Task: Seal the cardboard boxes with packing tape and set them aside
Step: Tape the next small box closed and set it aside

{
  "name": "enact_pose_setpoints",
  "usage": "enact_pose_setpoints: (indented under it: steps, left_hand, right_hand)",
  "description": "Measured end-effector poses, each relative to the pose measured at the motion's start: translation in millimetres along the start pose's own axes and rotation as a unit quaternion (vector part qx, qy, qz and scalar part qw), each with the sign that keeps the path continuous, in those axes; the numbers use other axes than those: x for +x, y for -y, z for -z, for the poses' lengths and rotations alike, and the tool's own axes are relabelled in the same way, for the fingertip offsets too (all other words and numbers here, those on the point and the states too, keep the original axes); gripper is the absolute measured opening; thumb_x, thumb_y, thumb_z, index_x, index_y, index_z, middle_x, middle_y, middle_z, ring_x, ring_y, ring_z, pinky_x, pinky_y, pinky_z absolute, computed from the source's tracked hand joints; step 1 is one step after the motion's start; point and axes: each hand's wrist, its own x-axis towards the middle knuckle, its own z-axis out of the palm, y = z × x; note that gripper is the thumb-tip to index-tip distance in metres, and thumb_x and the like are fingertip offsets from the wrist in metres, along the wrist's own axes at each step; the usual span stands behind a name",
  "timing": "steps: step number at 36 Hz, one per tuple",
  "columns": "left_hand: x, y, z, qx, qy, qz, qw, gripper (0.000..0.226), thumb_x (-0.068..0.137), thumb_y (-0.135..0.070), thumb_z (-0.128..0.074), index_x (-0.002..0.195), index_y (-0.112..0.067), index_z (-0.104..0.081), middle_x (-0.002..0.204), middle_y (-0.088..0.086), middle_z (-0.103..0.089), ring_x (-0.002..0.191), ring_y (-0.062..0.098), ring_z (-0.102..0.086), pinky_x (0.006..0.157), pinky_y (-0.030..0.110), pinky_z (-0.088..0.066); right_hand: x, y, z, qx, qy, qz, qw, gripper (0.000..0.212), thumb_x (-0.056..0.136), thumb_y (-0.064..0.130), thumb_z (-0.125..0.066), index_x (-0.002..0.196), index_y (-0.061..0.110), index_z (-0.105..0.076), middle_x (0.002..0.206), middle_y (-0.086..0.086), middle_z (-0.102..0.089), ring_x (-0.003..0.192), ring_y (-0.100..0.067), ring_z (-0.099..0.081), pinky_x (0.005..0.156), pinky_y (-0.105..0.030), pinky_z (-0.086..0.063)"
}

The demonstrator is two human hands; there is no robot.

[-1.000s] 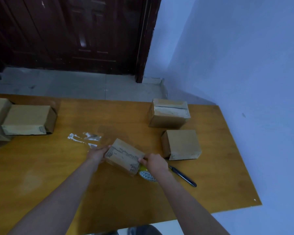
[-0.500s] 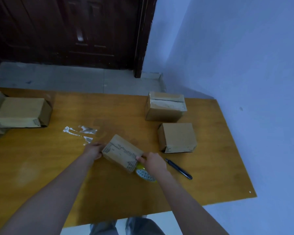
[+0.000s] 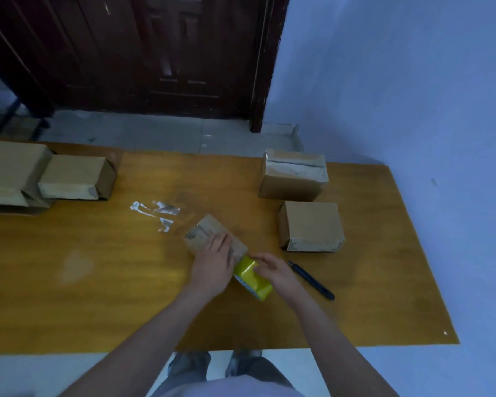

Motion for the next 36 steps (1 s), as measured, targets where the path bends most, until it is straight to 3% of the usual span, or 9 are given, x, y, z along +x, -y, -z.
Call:
enact_pose_setpoints:
  steps: [4, 7, 11, 18, 23, 27, 29, 31, 36]
  left_hand:
    - [-2.5, 1.8, -8.7, 0.014, 0.034, 0.009, 0.999, 0.114, 0.065, -0.080, 0.015, 0.153, -0.010, -0.007, 0.161, -0.001, -0.002, 0.147, 0.016, 0.006, 0.118, 0.030, 0.002]
    - [-3.2, 2.4, -11.3, 0.027, 0.037, 0.022, 0.999, 0.131, 0.050, -0.089, 0.026, 0.153, -0.013, -0.001, 0.161, -0.003, 0.006, 0.147, 0.014, 0.010, 0.118, 0.032, 0.005]
    - [-3.4, 1.6, -13.8, 0.043, 0.035, 0.022, 0.998, 0.130, 0.050, -0.094, 0.018, 0.153, -0.015, 0.004, 0.160, -0.004, 0.012, 0.146, 0.012, 0.013, 0.114, 0.029, 0.012]
    - [-4.7, -6.0, -20.8, 0.083, 0.024, 0.037, 0.996, 0.143, 0.039, -0.101, 0.007, 0.152, -0.013, 0.008, 0.159, -0.003, 0.014, 0.146, 0.013, 0.016, 0.116, 0.033, 0.012]
    - [-3.6, -4.7, -21.9, 0.038, 0.004, 0.030, 0.999, 0.121, 0.060, -0.091, 0.002, 0.153, -0.013, -0.002, 0.160, -0.005, 0.005, 0.147, 0.014, 0.009, 0.116, 0.030, 0.009]
    - [-1.2, -2.1, -21.9, -0.070, -0.076, 0.032, 0.994, 0.058, 0.099, -0.039, -0.047, 0.144, -0.004, -0.037, 0.153, 0.009, -0.029, 0.142, 0.026, -0.023, 0.117, 0.041, -0.019]
    - [0.9, -2.8, -20.3, -0.077, -0.116, 0.017, 0.990, 0.032, 0.094, -0.018, -0.059, 0.121, -0.001, -0.055, 0.133, 0.016, -0.046, 0.121, 0.034, -0.044, 0.099, 0.047, -0.040]
    - [1.3, -3.8, -22.1, -0.030, -0.152, -0.006, 0.988, 0.011, 0.090, -0.012, -0.063, 0.094, -0.002, -0.059, 0.106, 0.016, -0.053, 0.095, 0.034, -0.050, 0.078, 0.043, -0.044]
    - [-6.4, -18.2, -26.4, 0.055, -0.160, -0.017, 0.985, 0.032, 0.094, -0.025, -0.041, 0.083, -0.004, -0.062, 0.088, 0.010, -0.057, 0.082, 0.032, -0.058, 0.070, 0.039, -0.044]
  right_hand:
    - [-1.3, -15.4, 0.0, -0.009, 0.018, -0.010, 1.000, 0.023, 0.093, 0.019, -0.059, 0.115, 0.012, -0.059, 0.102, -0.003, -0.064, 0.089, -0.015, -0.062, 0.080, -0.031, -0.050]
    - [3.5, -16.2, -2.1, -0.047, 0.017, 0.003, 0.999, 0.002, 0.092, 0.023, -0.060, 0.092, 0.023, -0.062, 0.082, 0.007, -0.063, 0.076, -0.009, -0.059, 0.068, -0.025, -0.047]
    - [4.8, -18.3, -1.1, -0.173, -0.001, 0.012, 0.985, 0.019, 0.092, 0.034, -0.058, 0.077, 0.023, -0.059, 0.069, 0.008, -0.055, 0.066, -0.007, -0.053, 0.053, -0.019, -0.037]
    - [-0.4, -37.3, 0.4, -0.352, -0.090, -0.052, 0.930, 0.056, 0.093, 0.060, -0.039, 0.095, 0.009, -0.064, 0.091, -0.012, -0.065, 0.085, -0.027, -0.062, 0.062, -0.029, -0.041]
    - [-4.9, -42.7, -1.4, -0.374, -0.100, -0.014, 0.922, 0.059, 0.095, 0.060, -0.028, 0.103, 0.011, -0.061, 0.098, -0.015, -0.066, 0.093, -0.032, -0.061, 0.064, -0.031, -0.039]
    - [-9.2, -42.5, -2.1, -0.363, -0.093, 0.020, 0.927, 0.059, 0.099, 0.050, -0.019, 0.101, 0.008, -0.061, 0.094, -0.014, -0.066, 0.084, -0.030, -0.060, 0.059, -0.030, -0.034]
    - [-10.4, -42.2, -2.3, -0.358, -0.088, 0.023, 0.929, 0.060, 0.100, 0.049, -0.017, 0.097, 0.007, -0.060, 0.091, -0.014, -0.066, 0.078, -0.028, -0.058, 0.058, -0.030, -0.034]
    - [-10.6, -43.8, -2.9, -0.352, -0.089, 0.022, 0.931, 0.059, 0.100, 0.049, -0.017, 0.098, 0.007, -0.059, 0.091, -0.014, -0.065, 0.081, -0.029, -0.059, 0.059, -0.030, -0.034]
    - [-8.9, -46.5, 0.0, -0.330, -0.078, 0.030, 0.940, 0.057, 0.100, 0.049, -0.016, 0.091, 0.010, -0.057, 0.089, -0.014, -0.065, 0.076, -0.028, -0.057, 0.051, -0.031, -0.029]
